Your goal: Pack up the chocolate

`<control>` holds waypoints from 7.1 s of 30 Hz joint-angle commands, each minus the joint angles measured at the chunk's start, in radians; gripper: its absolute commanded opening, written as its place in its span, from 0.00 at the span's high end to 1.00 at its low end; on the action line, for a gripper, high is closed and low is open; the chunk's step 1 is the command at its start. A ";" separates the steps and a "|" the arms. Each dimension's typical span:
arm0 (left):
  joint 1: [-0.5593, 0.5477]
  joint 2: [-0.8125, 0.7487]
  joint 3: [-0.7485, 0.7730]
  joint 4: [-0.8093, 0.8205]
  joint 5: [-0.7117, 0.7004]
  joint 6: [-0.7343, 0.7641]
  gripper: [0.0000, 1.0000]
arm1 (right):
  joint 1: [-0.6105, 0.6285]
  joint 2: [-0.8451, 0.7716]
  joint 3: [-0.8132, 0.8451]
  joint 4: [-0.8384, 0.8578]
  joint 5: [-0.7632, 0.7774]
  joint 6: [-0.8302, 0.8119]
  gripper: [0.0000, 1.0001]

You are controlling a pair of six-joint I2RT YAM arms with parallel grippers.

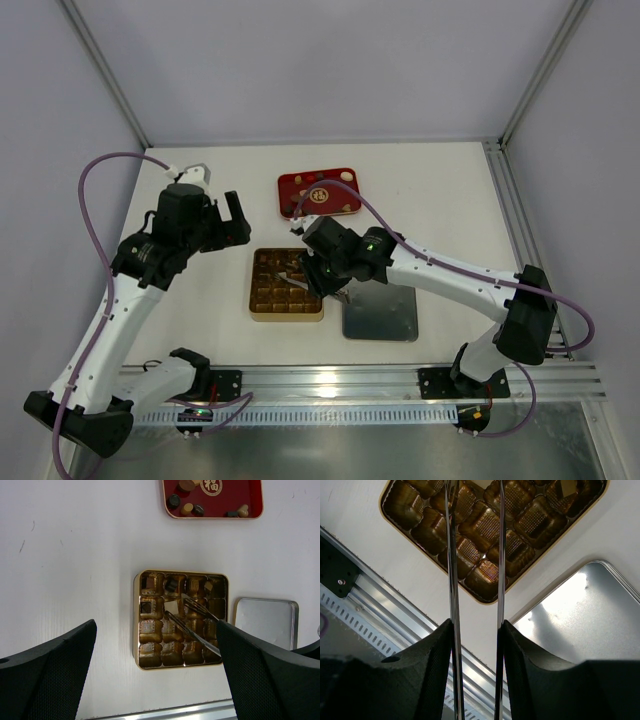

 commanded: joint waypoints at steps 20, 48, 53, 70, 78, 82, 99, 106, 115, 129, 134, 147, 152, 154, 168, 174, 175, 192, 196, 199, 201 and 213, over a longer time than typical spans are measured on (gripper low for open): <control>-0.001 -0.007 0.027 0.003 -0.019 0.013 0.00 | -0.353 0.234 0.478 -0.076 -0.018 -0.201 0.55; -0.003 -0.010 0.044 -0.017 -0.019 0.013 0.00 | -0.410 0.625 0.792 -0.105 -0.057 -0.284 0.55; -0.001 -0.011 0.043 -0.019 -0.021 0.013 0.00 | -0.405 0.648 0.805 -0.103 -0.046 -0.284 0.55; -0.003 -0.030 0.023 -0.022 -0.024 0.010 0.00 | -0.370 0.671 0.811 -0.099 0.008 -0.262 0.58; -0.001 -0.037 0.034 -0.039 -0.029 0.010 0.00 | -0.371 0.708 0.852 -0.126 0.017 -0.251 0.59; -0.001 -0.028 0.043 -0.042 -0.025 0.013 0.00 | -0.374 0.696 0.832 -0.123 0.020 -0.245 0.62; -0.001 -0.007 0.057 -0.031 -0.013 0.007 0.00 | -0.422 0.613 0.803 -0.091 -0.018 -0.204 0.66; -0.001 -0.007 0.057 -0.026 -0.013 0.007 0.00 | -0.431 0.576 0.805 -0.089 -0.055 -0.195 0.66; -0.001 -0.011 0.052 -0.022 -0.012 0.010 0.00 | -0.433 0.532 0.785 -0.100 -0.069 -0.184 0.67; -0.001 -0.016 0.038 -0.006 -0.012 0.013 0.00 | -0.376 0.061 0.238 0.024 -0.120 -0.129 0.67; -0.001 -0.011 0.026 0.009 0.001 0.004 0.00 | -0.292 -0.092 0.096 0.042 -0.091 -0.090 0.67; -0.001 -0.004 0.024 0.010 0.001 0.010 0.00 | -0.088 -0.185 -0.113 0.067 -0.005 0.009 0.67; -0.001 -0.004 0.023 0.010 0.002 0.007 0.00 | -0.074 -0.176 -0.122 0.070 -0.005 0.011 0.67; -0.001 -0.005 0.021 0.009 0.001 0.009 0.00 | -0.069 -0.174 -0.122 0.073 -0.003 0.011 0.67; -0.001 -0.007 0.021 0.004 -0.002 0.007 0.00 | -0.054 -0.170 -0.131 0.084 -0.006 0.016 0.60; -0.001 -0.007 0.020 0.004 -0.004 0.007 0.00 | -0.054 -0.166 -0.127 0.082 -0.003 0.013 0.60; -0.001 -0.007 0.020 0.006 -0.002 0.007 0.00 | -0.052 -0.166 -0.126 0.084 0.000 0.013 0.60; -0.001 -0.007 0.026 0.004 0.004 0.010 0.00 | -0.259 -0.245 -0.076 0.061 -0.063 -0.052 0.60; -0.001 -0.004 0.026 0.009 0.016 0.012 0.00 | -0.430 -0.254 -0.096 0.075 -0.095 -0.079 0.60; -0.001 -0.005 0.020 0.015 0.031 0.012 0.00 | -0.567 -0.243 -0.099 0.099 -0.138 -0.090 0.60; -0.003 -0.007 0.014 0.026 0.040 0.013 0.00 | -0.635 -0.228 -0.094 0.110 -0.153 -0.090 0.60; -0.001 -0.014 -0.058 0.083 0.183 0.010 0.00 | -0.948 0.123 0.087 0.230 -0.124 -0.063 0.60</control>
